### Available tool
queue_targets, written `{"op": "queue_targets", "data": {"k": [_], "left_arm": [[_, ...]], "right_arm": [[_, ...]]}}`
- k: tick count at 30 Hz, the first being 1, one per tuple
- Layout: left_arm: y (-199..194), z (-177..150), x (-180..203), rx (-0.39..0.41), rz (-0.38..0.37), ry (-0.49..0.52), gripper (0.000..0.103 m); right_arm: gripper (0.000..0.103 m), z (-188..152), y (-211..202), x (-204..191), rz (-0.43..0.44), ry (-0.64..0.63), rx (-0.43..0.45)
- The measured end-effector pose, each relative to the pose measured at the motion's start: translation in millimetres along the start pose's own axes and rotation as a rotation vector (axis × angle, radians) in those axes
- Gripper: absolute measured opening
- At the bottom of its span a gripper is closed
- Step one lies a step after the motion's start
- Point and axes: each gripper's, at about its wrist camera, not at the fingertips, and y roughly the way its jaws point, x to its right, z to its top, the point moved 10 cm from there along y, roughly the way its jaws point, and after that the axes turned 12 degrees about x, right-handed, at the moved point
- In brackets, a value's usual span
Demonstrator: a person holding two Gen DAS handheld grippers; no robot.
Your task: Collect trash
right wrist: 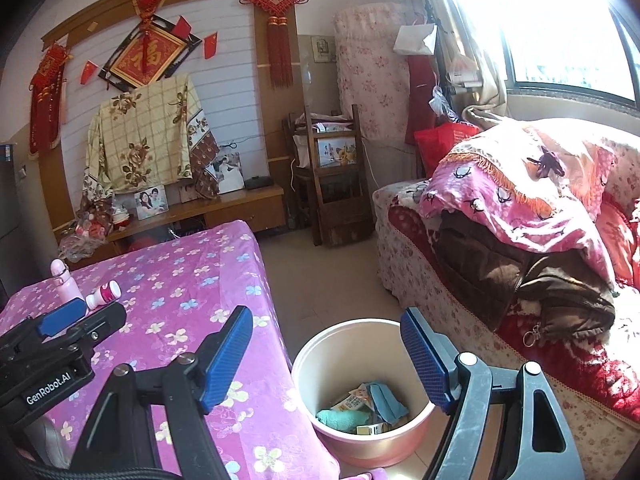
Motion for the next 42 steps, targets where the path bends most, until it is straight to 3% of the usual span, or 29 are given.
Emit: {"op": "queue_targets", "data": {"k": [42], "left_arm": [[-3.7, -2.5, -8.2, 0.011, 0.011, -0.006, 0.072]], "right_arm": [[0.079, -4.8, 4.5, -8.1, 0.023, -0.032, -0.016]]}}
